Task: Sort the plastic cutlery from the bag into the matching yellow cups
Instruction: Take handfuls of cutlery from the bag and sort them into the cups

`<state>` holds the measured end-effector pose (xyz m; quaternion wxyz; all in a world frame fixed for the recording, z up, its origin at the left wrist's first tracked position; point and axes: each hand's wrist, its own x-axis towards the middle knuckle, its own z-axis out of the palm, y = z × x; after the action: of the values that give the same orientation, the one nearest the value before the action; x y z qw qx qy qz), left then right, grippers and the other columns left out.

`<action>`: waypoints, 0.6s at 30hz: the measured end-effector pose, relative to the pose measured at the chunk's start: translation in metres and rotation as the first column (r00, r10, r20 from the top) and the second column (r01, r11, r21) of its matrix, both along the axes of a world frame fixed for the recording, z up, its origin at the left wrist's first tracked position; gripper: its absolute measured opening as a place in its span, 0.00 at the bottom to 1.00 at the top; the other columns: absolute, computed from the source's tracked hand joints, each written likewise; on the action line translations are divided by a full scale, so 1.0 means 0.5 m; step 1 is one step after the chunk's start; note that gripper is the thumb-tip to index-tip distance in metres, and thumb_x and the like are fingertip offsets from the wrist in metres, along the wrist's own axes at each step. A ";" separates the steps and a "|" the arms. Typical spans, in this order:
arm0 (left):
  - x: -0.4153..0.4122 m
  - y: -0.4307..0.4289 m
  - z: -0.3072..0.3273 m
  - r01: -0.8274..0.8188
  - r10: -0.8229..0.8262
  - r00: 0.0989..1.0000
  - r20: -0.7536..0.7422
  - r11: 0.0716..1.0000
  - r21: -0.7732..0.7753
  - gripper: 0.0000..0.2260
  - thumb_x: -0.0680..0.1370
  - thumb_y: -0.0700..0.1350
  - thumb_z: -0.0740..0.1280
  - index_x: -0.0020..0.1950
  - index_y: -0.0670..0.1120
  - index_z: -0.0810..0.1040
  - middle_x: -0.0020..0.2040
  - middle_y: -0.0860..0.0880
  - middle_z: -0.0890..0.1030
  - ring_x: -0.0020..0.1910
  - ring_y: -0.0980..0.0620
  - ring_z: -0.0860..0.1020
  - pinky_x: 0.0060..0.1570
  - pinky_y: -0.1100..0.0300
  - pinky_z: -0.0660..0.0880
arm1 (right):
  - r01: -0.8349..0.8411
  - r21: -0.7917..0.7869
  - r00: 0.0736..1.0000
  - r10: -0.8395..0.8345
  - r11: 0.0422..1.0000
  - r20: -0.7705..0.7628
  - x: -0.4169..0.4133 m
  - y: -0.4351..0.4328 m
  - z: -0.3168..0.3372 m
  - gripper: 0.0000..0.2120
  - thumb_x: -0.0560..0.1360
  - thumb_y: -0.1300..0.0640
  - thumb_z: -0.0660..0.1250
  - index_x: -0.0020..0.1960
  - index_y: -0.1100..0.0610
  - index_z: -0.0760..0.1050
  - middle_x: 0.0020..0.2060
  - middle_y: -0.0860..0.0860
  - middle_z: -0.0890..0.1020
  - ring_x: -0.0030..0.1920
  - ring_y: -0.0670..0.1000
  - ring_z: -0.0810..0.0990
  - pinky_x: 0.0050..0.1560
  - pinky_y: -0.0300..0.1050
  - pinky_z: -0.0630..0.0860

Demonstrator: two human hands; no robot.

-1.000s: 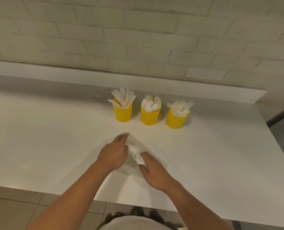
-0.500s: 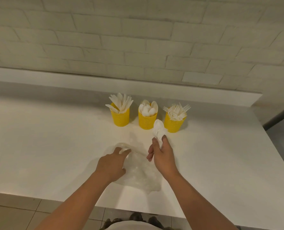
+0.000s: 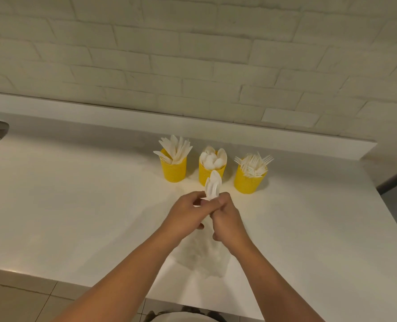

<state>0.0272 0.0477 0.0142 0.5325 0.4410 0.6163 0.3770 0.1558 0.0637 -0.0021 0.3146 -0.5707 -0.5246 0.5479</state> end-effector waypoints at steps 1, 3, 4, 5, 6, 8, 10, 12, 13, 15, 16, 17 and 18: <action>0.005 0.003 -0.004 -0.023 0.023 0.999 0.038 1.000 -0.003 0.14 0.76 0.58 0.74 0.58 0.53 0.84 0.49 0.51 0.86 0.46 0.56 0.85 0.42 0.57 0.83 | -0.036 0.045 0.997 0.033 0.998 0.075 -0.004 -0.002 0.003 0.04 0.81 0.56 0.62 0.54 0.53 0.68 0.35 0.45 0.76 0.28 0.40 0.73 0.24 0.35 0.66; 0.010 0.011 -0.012 -0.075 0.074 0.993 0.087 0.997 0.003 0.12 0.75 0.57 0.75 0.52 0.51 0.87 0.47 0.47 0.88 0.49 0.47 0.86 0.53 0.47 0.84 | -0.091 0.124 0.983 0.069 0.988 0.173 -0.007 -0.003 0.006 0.06 0.81 0.57 0.61 0.56 0.54 0.66 0.41 0.45 0.80 0.36 0.41 0.79 0.29 0.31 0.70; 0.009 0.015 -0.017 -0.088 0.087 0.989 0.116 0.996 0.001 0.12 0.74 0.56 0.76 0.51 0.50 0.87 0.47 0.45 0.88 0.50 0.44 0.87 0.56 0.43 0.83 | -0.101 0.147 0.977 0.071 0.984 0.199 -0.007 -0.004 0.007 0.06 0.81 0.58 0.61 0.56 0.54 0.66 0.42 0.45 0.81 0.40 0.42 0.81 0.31 0.33 0.72; 0.009 0.017 -0.020 -0.092 0.092 0.984 0.155 0.996 -0.008 0.11 0.75 0.54 0.76 0.51 0.49 0.88 0.47 0.44 0.88 0.51 0.43 0.87 0.59 0.42 0.82 | -0.101 0.156 0.975 0.066 0.983 0.214 -0.006 -0.003 0.008 0.07 0.80 0.57 0.62 0.56 0.54 0.65 0.43 0.46 0.81 0.41 0.43 0.82 0.33 0.35 0.73; 0.009 0.019 -0.023 -0.091 0.094 0.975 0.202 0.996 -0.024 0.10 0.76 0.52 0.76 0.52 0.47 0.88 0.48 0.43 0.88 0.53 0.42 0.86 0.61 0.42 0.81 | -0.095 0.155 0.974 0.060 0.983 0.217 -0.004 -0.003 0.007 0.07 0.80 0.56 0.63 0.56 0.53 0.66 0.43 0.46 0.81 0.41 0.44 0.82 0.34 0.37 0.73; 0.009 0.023 -0.029 -0.096 0.108 0.957 0.269 0.994 -0.057 0.09 0.77 0.48 0.75 0.53 0.45 0.88 0.50 0.40 0.88 0.55 0.40 0.86 0.63 0.44 0.80 | -0.087 0.150 0.977 0.054 0.985 0.209 0.000 0.000 0.003 0.07 0.80 0.54 0.63 0.55 0.52 0.66 0.42 0.48 0.81 0.38 0.45 0.80 0.33 0.37 0.71; 0.010 0.026 -0.031 -0.121 0.140 0.936 0.323 0.990 -0.079 0.08 0.79 0.43 0.73 0.55 0.42 0.87 0.52 0.39 0.88 0.55 0.41 0.86 0.62 0.49 0.81 | -0.068 0.150 0.983 0.041 0.986 0.181 0.003 -0.001 -0.001 0.04 0.82 0.52 0.60 0.54 0.52 0.66 0.40 0.48 0.80 0.35 0.45 0.77 0.32 0.36 0.69; 0.011 0.026 -0.031 -0.142 0.165 0.920 0.357 0.986 -0.088 0.08 0.79 0.39 0.72 0.56 0.40 0.87 0.52 0.37 0.87 0.54 0.42 0.86 0.58 0.54 0.82 | -0.022 0.157 0.990 0.000 0.987 0.139 0.001 -0.002 -0.005 0.04 0.84 0.52 0.57 0.52 0.52 0.66 0.38 0.49 0.79 0.36 0.47 0.76 0.34 0.40 0.69; 0.010 0.026 -0.032 -0.148 0.170 0.918 0.359 0.985 -0.088 0.08 0.79 0.39 0.72 0.55 0.40 0.87 0.52 0.36 0.87 0.52 0.42 0.86 0.55 0.55 0.82 | 0.005 0.167 0.990 -0.028 0.986 0.140 -0.001 -0.002 -0.008 0.06 0.85 0.51 0.56 0.51 0.52 0.66 0.37 0.50 0.79 0.36 0.49 0.76 0.35 0.44 0.70; 0.010 0.026 -0.034 -0.153 0.172 0.915 0.364 0.985 -0.082 0.07 0.78 0.40 0.73 0.54 0.40 0.87 0.52 0.33 0.86 0.48 0.42 0.85 0.52 0.54 0.82 | 0.049 0.206 0.980 -0.087 0.977 0.178 -0.008 -0.001 -0.014 0.09 0.86 0.50 0.53 0.50 0.52 0.66 0.36 0.50 0.79 0.38 0.51 0.79 0.37 0.52 0.73; 0.010 0.026 -0.034 -0.161 0.181 0.911 0.370 0.983 -0.085 0.07 0.78 0.41 0.74 0.53 0.39 0.88 0.52 0.32 0.85 0.47 0.43 0.85 0.52 0.53 0.81 | 0.061 0.230 0.974 -0.108 0.971 0.198 -0.012 0.001 -0.017 0.10 0.86 0.49 0.52 0.50 0.52 0.66 0.36 0.50 0.80 0.38 0.51 0.79 0.37 0.52 0.73; 0.011 0.026 -0.035 -0.176 0.197 0.905 0.378 0.980 -0.089 0.08 0.77 0.42 0.75 0.52 0.39 0.88 0.53 0.31 0.85 0.47 0.43 0.84 0.53 0.51 0.80 | 0.066 0.251 0.969 -0.122 0.966 0.215 -0.017 0.001 -0.018 0.11 0.86 0.48 0.51 0.50 0.52 0.67 0.36 0.50 0.79 0.37 0.51 0.79 0.36 0.49 0.73; 0.013 0.026 -0.036 -0.201 0.221 0.895 0.387 0.975 -0.091 0.08 0.77 0.43 0.75 0.51 0.38 0.88 0.53 0.31 0.84 0.47 0.43 0.84 0.55 0.50 0.80 | 0.072 0.265 0.965 -0.134 0.962 0.227 -0.022 0.002 -0.019 0.13 0.86 0.48 0.50 0.50 0.53 0.67 0.35 0.49 0.79 0.37 0.50 0.79 0.34 0.45 0.72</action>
<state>0.0337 0.0605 -0.0040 0.6122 0.2734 0.5496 0.4985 0.1450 0.0648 -0.0117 0.3471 -0.6148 -0.5945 0.3848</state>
